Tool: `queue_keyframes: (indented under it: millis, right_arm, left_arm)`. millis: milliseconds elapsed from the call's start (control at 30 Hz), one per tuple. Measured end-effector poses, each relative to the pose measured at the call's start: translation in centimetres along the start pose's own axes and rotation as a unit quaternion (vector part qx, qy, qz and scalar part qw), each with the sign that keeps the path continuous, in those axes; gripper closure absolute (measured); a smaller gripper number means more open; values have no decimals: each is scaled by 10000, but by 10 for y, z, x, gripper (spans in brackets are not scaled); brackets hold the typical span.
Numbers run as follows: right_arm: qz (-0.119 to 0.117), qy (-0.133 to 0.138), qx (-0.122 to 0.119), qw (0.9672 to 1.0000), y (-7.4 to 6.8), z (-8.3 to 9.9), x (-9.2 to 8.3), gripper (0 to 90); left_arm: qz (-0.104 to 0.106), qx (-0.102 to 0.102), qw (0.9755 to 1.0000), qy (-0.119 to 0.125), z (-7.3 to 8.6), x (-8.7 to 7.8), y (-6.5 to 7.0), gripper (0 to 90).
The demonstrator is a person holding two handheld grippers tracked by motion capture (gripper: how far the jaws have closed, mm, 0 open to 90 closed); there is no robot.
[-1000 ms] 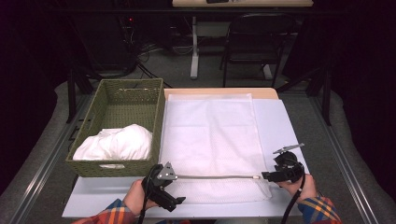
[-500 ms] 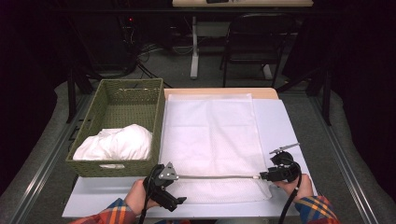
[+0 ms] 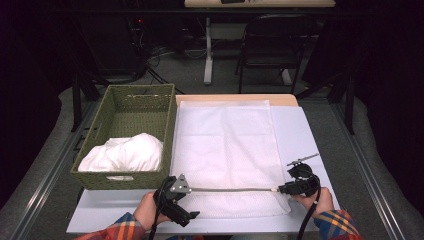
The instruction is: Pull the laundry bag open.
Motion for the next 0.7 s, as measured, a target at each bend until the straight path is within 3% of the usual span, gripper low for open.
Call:
queue_keyframes:
  millis: [133,400,700]
  right_arm:
    - [62,-16,-4,10000,0,0,1,718]
    - [305,-57,-305,9991,-6,0,1,733]
    - [170,-56,-272,9995,-5,0,1,807]
  left_arm:
    - [-8,-1,10000,7,0,0,0,41]
    - [-6,5,10000,1,0,0,0,42]
    - [3,14,10000,21,0,0,0,49]
Point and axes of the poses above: each handheld gripper's, and its own axes: x roughly forward along the jaws, z roughly out of its underside, y roughly to its right, the point moved 3 cm from there along x, roughly forward along the jaws, and after that the axes turned 2 degrees about z, right-handed, at the moved point
